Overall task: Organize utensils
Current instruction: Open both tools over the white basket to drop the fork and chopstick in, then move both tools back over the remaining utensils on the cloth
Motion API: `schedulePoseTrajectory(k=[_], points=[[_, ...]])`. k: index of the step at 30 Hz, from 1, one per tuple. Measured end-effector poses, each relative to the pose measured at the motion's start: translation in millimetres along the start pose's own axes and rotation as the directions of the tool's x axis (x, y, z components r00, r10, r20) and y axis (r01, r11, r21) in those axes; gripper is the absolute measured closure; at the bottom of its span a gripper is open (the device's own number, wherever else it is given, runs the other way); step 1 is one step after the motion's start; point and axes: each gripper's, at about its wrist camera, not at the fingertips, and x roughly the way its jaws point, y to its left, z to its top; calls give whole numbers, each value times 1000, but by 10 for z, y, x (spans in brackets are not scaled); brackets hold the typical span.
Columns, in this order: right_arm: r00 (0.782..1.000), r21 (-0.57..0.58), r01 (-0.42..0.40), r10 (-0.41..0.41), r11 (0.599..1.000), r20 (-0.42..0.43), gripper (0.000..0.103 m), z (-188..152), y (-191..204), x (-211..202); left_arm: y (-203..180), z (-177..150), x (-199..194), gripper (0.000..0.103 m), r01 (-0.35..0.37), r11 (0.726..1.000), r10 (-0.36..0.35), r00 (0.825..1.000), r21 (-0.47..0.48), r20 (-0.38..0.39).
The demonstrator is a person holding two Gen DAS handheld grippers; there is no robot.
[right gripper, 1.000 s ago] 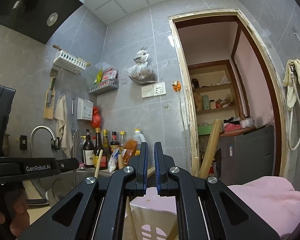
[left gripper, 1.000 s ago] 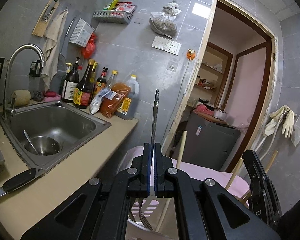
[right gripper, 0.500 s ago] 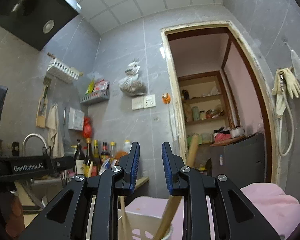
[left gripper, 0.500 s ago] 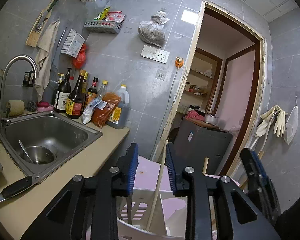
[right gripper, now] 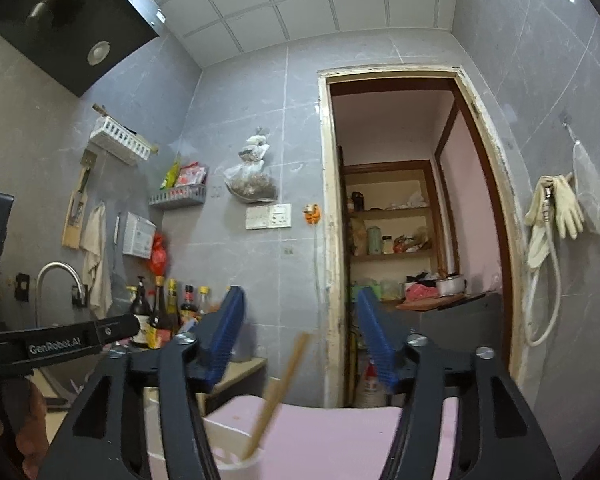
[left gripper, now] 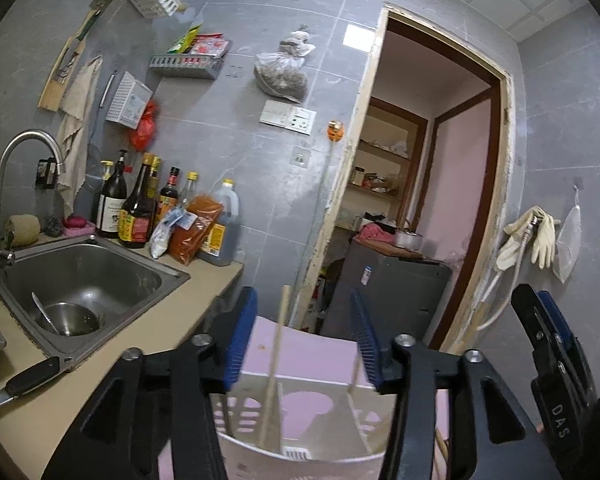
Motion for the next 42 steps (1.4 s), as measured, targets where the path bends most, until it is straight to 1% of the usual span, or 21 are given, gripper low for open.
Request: schedulePoseTrajectory(k=[2,4,5,6,7,8,9,12,16,21,24,26,28,31,34,35,37,39,40,41,42], points=[[1000,-8,17,-17,1000,-11,20,25,-116,-79,-73,-9,-25,50,20,1000,-20,1000,8,-1],[999,-21,41,-41,999,-21,13,29,-221,-156,-159,-19,-52,44,35,999,-35,999,22,-4],[998,-28,52,-53,998,-29,9,27,-276,-191,-195,-26,-66,38,41,999,-41,999,29,-5],[997,-32,59,-60,998,-41,6,19,-336,-227,-246,-40,-85,28,51,998,-51,999,36,-4],[996,-35,65,-67,997,-52,4,16,-391,-260,-278,-49,-108,23,59,997,-59,998,40,-2],[995,-36,75,-77,997,-62,1,14,-457,-305,-309,-59,-122,14,67,997,-67,998,44,0],[994,-35,84,-86,996,-68,0,14,-514,-340,-352,-73,-142,10,77,996,-77,997,49,2],[990,-28,102,-104,994,-97,0,17,-689,-438,-496,-128,-178,4,113,991,-112,994,73,-12],[980,-28,117,-120,993,-161,0,5,-929,-546,-669,-236,-199,4,165,982,-160,985,95,-56],[956,-58,130,-141,990,-259,0,-64,-1200,-642,-933,-461,-182,4,224,963,-199,966,151,-166],[934,-66,128,-142,990,-328,0,-128,-1342,-683,-1098,-647,-150,4,249,946,-197,951,209,-240],[915,-68,128,-144,989,-376,0,-178,-1427,-703,-1188,-784,-124,4,267,933,-194,938,240,-288],[899,-68,122,-140,990,-415,0,-231,-1486,-711,-1265,-907,-81,4,284,925,-187,919,254,-347],[869,-90,100,-131,991,-478,0,-330,-1523,-677,-1333,-1056,16,4,307,922,-181,881,237,-438],[828,-121,55,-113,991,-550,0,-462,-1512,-588,-1377,-1187,114,4,320,921,-170,842,221,-512],[813,-116,38,-98,993,-574,0,-492,-1514,-555,-1397,-1228,155,4,319,922,-160,831,220,-533],[794,-105,24,-83,994,-602,0,-521,-1524,-504,-1421,-1270,232,6,317,923,-146,811,217,-566],[767,-109,11,-78,994,-637,0,-569,-1516,-449,-1432,-1305,327,15,321,924,-138,788,210,-600],[753,-113,3,-76,994,-653,0,-597,-1510,-425,-1442,-1325,381,17,325,923,-135,775,206,-617],[733,-117,-7,-75,993,-676,0,-640,-1502,-390,-1446,-1346,419,22,327,923,-131,764,203,-631],[718,-118,-14,-72,993,-692,1,-671,-1498,-367,-1462,-1377,475,27,329,922,-125,751,203,-649]])
